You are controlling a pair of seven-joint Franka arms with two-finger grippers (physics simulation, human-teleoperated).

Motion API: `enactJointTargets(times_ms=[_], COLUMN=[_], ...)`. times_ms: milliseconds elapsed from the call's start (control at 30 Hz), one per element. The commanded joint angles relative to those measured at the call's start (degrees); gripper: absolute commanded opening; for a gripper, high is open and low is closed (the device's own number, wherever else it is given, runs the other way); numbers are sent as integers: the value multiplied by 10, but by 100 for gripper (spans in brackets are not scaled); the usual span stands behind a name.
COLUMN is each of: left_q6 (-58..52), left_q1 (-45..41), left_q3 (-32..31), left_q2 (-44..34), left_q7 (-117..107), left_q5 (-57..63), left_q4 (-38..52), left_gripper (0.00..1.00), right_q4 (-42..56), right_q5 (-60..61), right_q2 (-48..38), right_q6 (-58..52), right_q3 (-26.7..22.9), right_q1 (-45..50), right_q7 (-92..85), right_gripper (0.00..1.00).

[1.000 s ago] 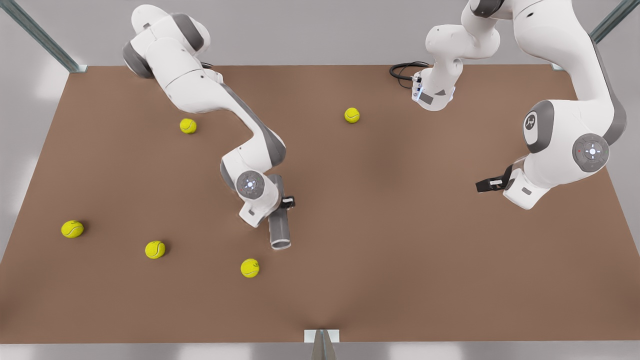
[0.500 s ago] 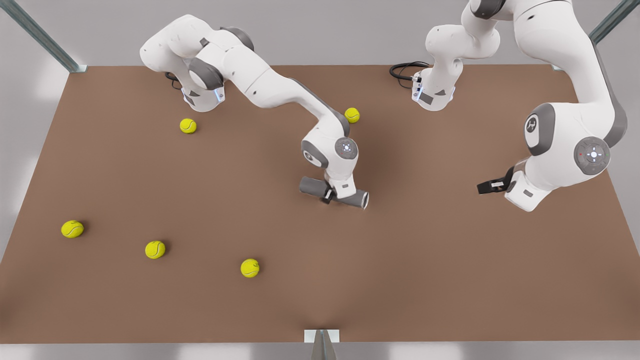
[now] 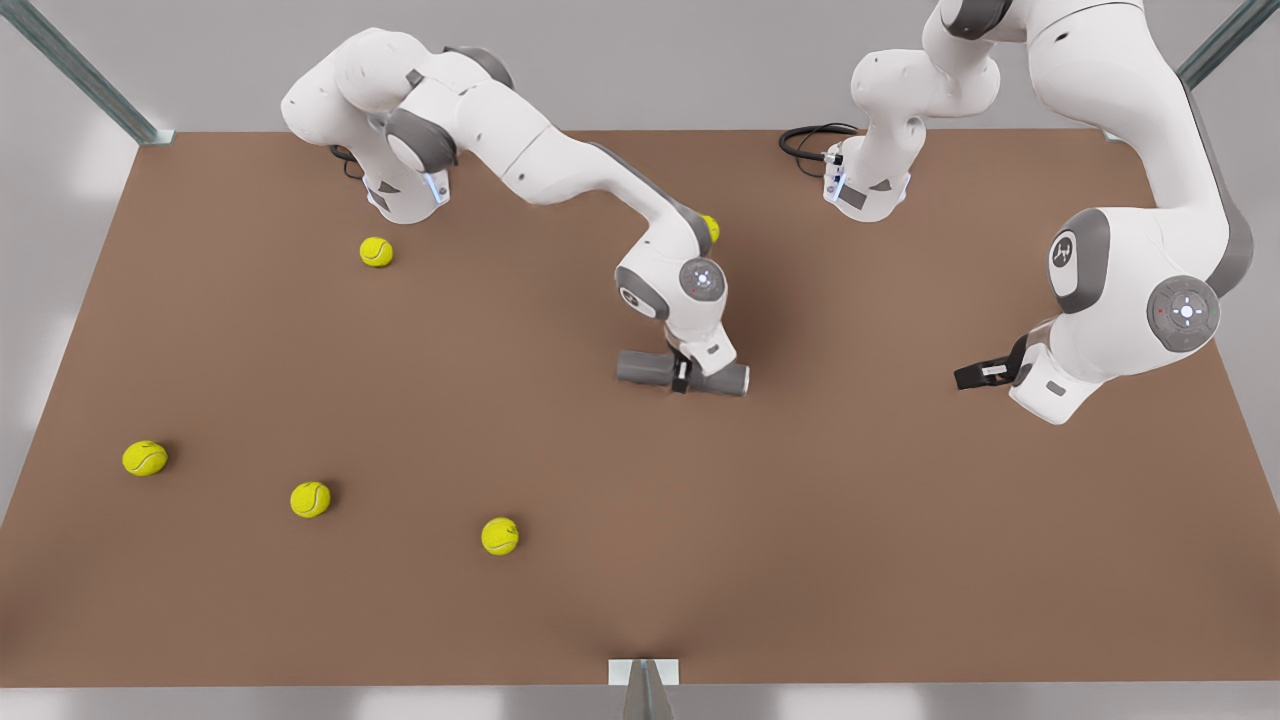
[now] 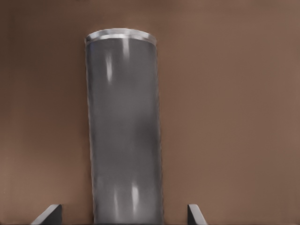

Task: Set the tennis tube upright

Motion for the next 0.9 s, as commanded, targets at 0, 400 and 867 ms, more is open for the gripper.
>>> enactJointTargets(times_ms=[0, 400, 867], left_q6=[1, 197, 250], left_q1=[0, 36, 13], left_q3=[0, -7, -91], left_q2=[0, 114, 194], left_q7=[0, 579, 821], left_q5=[0, -402, -583], left_q4=[0, -233, -284], left_gripper=[100, 100, 100], right_q4=[0, 20, 8], right_q5=[36, 7, 12], right_q2=[-32, -274, -266], right_q6=[-26, -429, -411], right_q3=[0, -33, -33], right_q1=[1, -458, -498], right_q7=[-82, 252, 220], right_gripper=[100, 100, 100])
